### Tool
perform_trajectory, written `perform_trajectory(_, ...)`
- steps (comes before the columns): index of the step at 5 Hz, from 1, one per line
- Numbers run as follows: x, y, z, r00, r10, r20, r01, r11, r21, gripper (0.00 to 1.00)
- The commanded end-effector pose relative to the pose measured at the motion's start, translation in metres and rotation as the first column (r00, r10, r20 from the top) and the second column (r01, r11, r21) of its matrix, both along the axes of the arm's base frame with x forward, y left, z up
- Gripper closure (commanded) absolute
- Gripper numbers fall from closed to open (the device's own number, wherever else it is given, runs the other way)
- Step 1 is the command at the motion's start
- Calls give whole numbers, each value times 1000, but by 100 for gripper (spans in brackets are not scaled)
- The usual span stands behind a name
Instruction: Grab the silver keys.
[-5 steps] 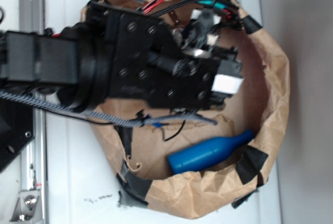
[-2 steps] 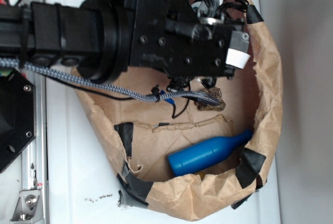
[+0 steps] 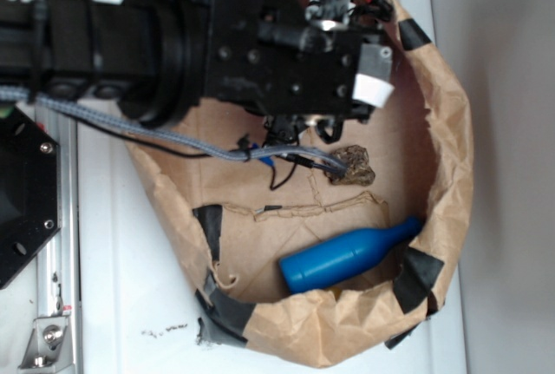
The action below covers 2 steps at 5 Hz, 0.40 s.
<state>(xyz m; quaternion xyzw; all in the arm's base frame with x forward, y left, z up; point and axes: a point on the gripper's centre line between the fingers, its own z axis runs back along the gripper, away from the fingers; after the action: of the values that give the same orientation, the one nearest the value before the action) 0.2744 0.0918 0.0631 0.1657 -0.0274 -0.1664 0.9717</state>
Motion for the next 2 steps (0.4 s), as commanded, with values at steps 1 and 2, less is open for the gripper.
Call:
perform_trajectory(1, 20, -3, -2, 994, 34, 105, -33, 999, -14, 0)
perform_trajectory(2, 26, -5, -9, 991, 53, 123, -53, 999, -5, 0)
